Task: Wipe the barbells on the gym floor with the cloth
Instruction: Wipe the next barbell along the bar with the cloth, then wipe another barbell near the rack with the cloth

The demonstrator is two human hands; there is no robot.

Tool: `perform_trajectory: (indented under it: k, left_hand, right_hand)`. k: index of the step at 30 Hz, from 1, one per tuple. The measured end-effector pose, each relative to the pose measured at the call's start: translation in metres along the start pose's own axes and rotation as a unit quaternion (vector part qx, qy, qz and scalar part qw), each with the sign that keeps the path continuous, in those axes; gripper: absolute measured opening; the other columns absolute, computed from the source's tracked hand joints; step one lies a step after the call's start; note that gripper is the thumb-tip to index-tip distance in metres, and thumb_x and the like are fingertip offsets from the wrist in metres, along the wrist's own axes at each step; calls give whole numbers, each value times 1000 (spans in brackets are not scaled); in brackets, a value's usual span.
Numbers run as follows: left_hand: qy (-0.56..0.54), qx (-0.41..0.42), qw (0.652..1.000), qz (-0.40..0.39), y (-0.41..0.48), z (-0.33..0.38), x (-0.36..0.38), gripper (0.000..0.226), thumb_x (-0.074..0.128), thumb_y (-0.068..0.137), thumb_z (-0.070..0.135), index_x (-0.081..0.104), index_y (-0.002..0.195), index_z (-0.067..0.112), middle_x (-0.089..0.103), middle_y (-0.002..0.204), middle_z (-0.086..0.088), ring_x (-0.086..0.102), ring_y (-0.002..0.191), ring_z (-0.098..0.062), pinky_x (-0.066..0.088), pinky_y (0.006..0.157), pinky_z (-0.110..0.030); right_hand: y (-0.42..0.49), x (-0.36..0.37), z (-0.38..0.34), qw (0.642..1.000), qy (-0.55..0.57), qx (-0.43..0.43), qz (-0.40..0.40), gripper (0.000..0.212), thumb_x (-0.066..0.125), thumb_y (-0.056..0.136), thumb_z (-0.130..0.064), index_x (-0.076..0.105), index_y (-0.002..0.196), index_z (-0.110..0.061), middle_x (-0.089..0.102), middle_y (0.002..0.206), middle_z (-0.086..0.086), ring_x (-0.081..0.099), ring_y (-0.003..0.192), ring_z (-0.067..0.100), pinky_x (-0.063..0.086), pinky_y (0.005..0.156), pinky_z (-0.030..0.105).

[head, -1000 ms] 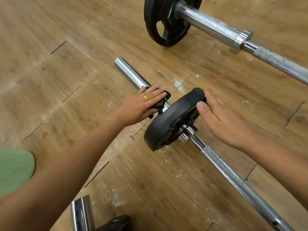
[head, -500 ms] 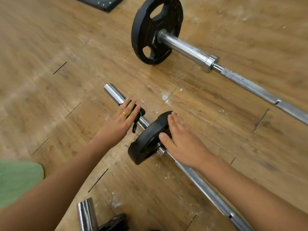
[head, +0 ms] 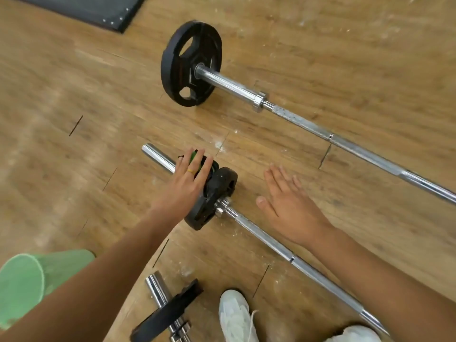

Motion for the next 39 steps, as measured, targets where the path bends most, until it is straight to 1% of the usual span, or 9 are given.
perform_trajectory:
  k: [3, 9, 14, 18, 24, 27, 31, 35, 39]
  left_hand:
    - [-15, 3, 999, -30, 6, 26, -30, 99, 68, 76, -16, 15, 157, 3, 17, 163, -25, 7, 152, -45, 24, 120, -60]
    - [27, 39, 999, -24, 18, 75, -73, 106, 85, 52, -21, 42, 147, -6, 42, 149, -32, 35, 140, -54, 28, 110, -61]
    - [47, 70, 996, -14, 26, 124, -123, 110, 86, 44, -20, 48, 145, -1, 46, 148, -28, 42, 137, -50, 26, 107, -53]
    - [32, 77, 996, -33, 35, 158, -165, 108, 87, 51, -18, 44, 148, 0, 41, 152, -29, 33, 143, -49, 16, 113, -52]
    - [-19, 81, 995, -63, 45, 187, -219, 91, 64, 80, -16, 20, 158, 3, 16, 164, -26, 1, 154, -41, -6, 120, -44]
    - [-18, 79, 995, -60, 49, 175, -228, 92, 62, 82, -17, 18, 159, 5, 14, 165, -24, -2, 154, -39, -9, 119, -44]
    - [-1, 81, 996, -47, 54, 132, -218, 113, 78, 61, -20, 21, 156, 5, 30, 157, -29, 16, 150, -45, 13, 119, -53]
    - [-33, 79, 996, -26, 61, 79, -208, 105, 70, 55, -28, 36, 151, -2, 35, 154, -32, 22, 146, -50, 23, 116, -60]
    - [-32, 69, 997, -26, 74, 12, -192, 102, 66, 56, -30, 37, 150, -2, 37, 152, -32, 25, 146, -50, 24, 115, -59]
  right_hand:
    - [-33, -36, 8, 999, 20, 23, 25, 67, 14, 107, -48, -12, 159, -14, -20, 166, 3, -23, 151, 14, -12, 124, 36]
    - [-88, -84, 34, 995, 42, 69, 63, 66, 16, 107, -46, -9, 160, -15, -15, 167, 1, -20, 152, 12, -10, 124, 36]
    - [-138, -108, 56, 988, 61, 118, 75, 64, 18, 108, -43, -9, 160, -18, -13, 168, 3, -17, 153, 14, -11, 123, 34]
    - [-180, -139, 64, 984, 73, 135, 92, 63, 21, 108, -40, -5, 161, -18, -7, 169, 4, -13, 154, 16, -9, 122, 34]
    - [-224, -185, 76, 976, 107, 149, 119, 62, 26, 108, -37, 0, 161, -19, -1, 169, 3, -10, 154, 16, -5, 124, 36]
    - [-223, -200, 73, 974, 111, 156, 119, 62, 25, 108, -38, 1, 161, -18, -3, 169, 3, -12, 154, 16, -4, 125, 37]
    - [-193, -210, 52, 977, 99, 149, 115, 63, 25, 108, -39, 0, 161, -17, -4, 169, 4, -12, 154, 16, -5, 125, 37]
    - [-140, -213, 19, 981, 84, 146, 100, 63, 24, 108, -39, -1, 161, -16, -6, 169, 5, -13, 154, 17, -6, 124, 38]
    - [-80, -215, -16, 983, 71, 152, 80, 63, 24, 108, -39, 0, 161, -15, -6, 169, 6, -14, 154, 19, -6, 125, 38]
Point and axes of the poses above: each hand's wrist, its own y-axis towards the middle knuckle, its own x-axis out of the palm, z = x × y, the point moved 8 cm from there along y, towards the middle knuckle
